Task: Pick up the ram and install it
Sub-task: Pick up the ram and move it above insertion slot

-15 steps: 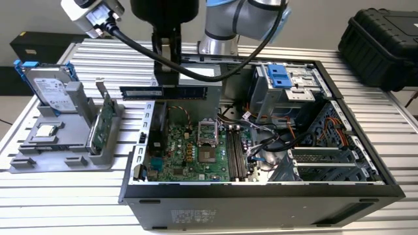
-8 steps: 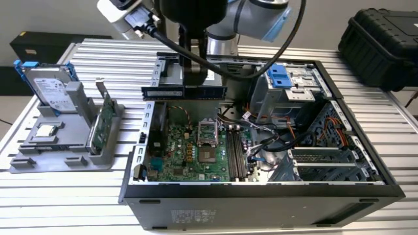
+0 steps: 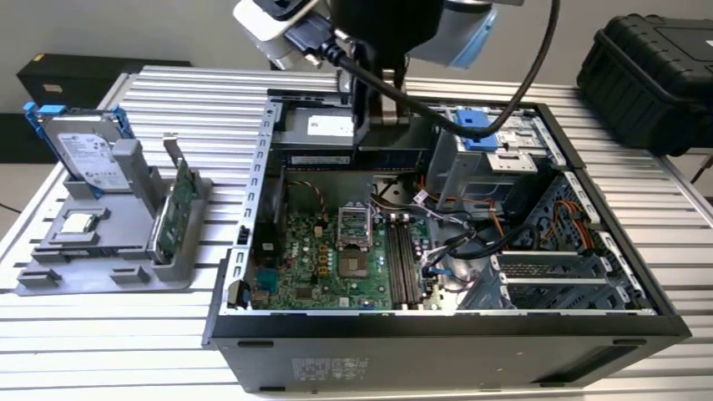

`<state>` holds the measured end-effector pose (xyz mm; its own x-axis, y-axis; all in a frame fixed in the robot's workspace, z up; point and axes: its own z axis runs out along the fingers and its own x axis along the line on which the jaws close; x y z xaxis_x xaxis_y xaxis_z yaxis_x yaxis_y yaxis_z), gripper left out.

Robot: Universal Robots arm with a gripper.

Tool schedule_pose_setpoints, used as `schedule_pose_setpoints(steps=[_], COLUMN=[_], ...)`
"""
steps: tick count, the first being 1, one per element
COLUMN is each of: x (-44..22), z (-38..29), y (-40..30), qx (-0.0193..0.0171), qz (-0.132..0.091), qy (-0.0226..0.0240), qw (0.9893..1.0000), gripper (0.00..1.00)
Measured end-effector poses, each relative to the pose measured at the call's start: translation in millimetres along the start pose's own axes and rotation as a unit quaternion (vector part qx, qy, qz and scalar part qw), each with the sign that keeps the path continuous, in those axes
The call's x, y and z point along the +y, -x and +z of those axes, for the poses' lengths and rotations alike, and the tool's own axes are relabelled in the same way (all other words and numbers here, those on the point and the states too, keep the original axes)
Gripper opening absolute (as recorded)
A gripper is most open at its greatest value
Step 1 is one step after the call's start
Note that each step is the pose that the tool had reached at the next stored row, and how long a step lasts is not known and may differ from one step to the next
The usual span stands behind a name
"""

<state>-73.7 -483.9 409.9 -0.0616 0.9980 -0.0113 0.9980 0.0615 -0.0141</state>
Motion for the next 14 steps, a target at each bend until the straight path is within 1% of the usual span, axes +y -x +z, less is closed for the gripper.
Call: schedule_pose_setpoints(steps=[14], x=[63.6], z=[-0.9], y=[3.9], qx=[0.0], qz=[0.0], qy=[-0.0003], qw=[1.0], gripper=[0.0])
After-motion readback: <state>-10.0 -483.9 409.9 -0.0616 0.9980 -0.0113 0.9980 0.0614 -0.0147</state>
